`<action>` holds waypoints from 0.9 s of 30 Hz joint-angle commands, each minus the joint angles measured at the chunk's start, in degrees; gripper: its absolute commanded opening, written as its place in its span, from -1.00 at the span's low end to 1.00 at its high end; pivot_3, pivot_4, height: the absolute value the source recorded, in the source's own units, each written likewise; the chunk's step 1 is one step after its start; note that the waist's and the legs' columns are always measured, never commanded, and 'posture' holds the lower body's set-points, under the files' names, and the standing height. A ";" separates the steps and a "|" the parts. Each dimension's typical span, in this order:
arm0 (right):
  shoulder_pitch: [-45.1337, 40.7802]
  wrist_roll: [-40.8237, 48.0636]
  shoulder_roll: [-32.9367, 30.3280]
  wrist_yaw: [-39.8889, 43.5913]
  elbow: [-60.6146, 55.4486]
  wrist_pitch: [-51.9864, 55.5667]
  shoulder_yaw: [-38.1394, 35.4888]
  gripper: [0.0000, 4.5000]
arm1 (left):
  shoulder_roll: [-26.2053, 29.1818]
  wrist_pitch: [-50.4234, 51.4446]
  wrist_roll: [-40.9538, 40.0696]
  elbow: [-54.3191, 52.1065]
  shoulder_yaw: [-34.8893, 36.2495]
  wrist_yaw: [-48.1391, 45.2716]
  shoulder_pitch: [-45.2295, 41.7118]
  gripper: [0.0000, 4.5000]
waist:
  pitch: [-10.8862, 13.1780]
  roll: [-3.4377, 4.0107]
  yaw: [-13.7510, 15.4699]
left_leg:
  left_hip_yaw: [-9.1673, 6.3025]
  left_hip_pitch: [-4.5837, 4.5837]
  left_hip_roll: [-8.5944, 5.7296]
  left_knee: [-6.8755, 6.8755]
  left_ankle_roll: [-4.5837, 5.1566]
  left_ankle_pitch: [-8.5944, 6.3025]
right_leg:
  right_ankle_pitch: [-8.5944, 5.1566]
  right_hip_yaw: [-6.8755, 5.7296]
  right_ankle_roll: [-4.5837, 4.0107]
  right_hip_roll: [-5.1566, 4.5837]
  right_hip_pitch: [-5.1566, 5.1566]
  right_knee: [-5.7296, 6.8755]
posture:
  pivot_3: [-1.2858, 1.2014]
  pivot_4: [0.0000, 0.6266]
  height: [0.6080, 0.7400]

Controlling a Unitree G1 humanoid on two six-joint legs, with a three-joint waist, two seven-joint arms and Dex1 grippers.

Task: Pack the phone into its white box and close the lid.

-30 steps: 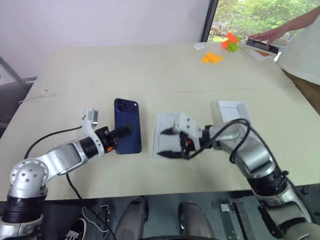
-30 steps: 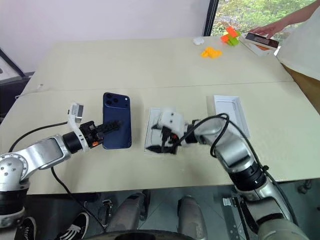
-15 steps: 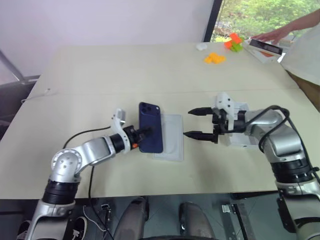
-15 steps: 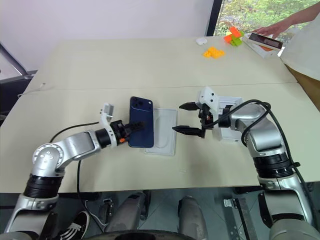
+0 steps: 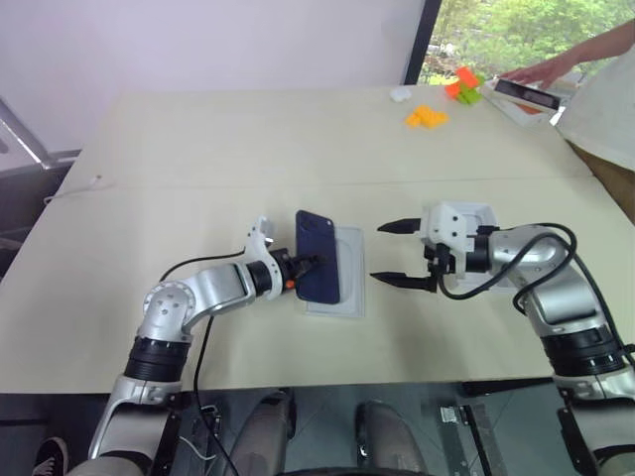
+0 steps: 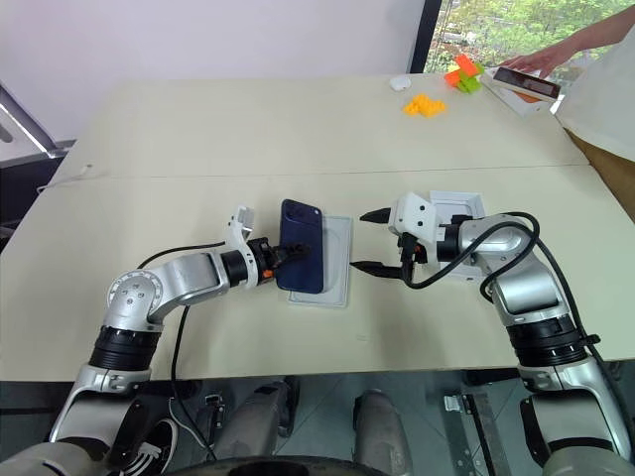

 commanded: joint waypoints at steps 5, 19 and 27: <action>-0.49 -0.80 0.61 -1.32 0.08 -1.30 0.53 1.00 | -0.61 2.52 -1.91 -1.21 1.13 0.41 -3.21 -1.00 | 0.01 -0.01 -0.05 | -0.02 0.00 0.00 0.11 0.00 0.00 | 0.01 -0.01 0.02 0.01 0.05 0.02 | 0.03 -0.52 1.00; -2.34 -2.50 1.61 -2.08 2.20 -2.69 1.38 1.00 | -3.22 4.24 2.61 0.38 0.78 2.17 -2.92 -1.00 | 0.01 -0.01 0.01 | -0.02 -0.02 -0.03 0.47 0.13 -0.10 | 0.07 0.00 0.10 0.01 0.20 0.05 | 0.03 -0.52 1.00; -2.27 -3.02 1.64 -2.43 2.21 -2.99 1.74 1.00 | -4.48 4.90 5.75 2.19 1.81 1.18 -3.99 -1.00 | 0.00 -0.01 0.01 | -0.02 -0.01 -0.03 0.48 0.15 -0.11 | 0.08 0.00 0.10 0.01 0.22 0.05 | 0.03 -0.52 1.00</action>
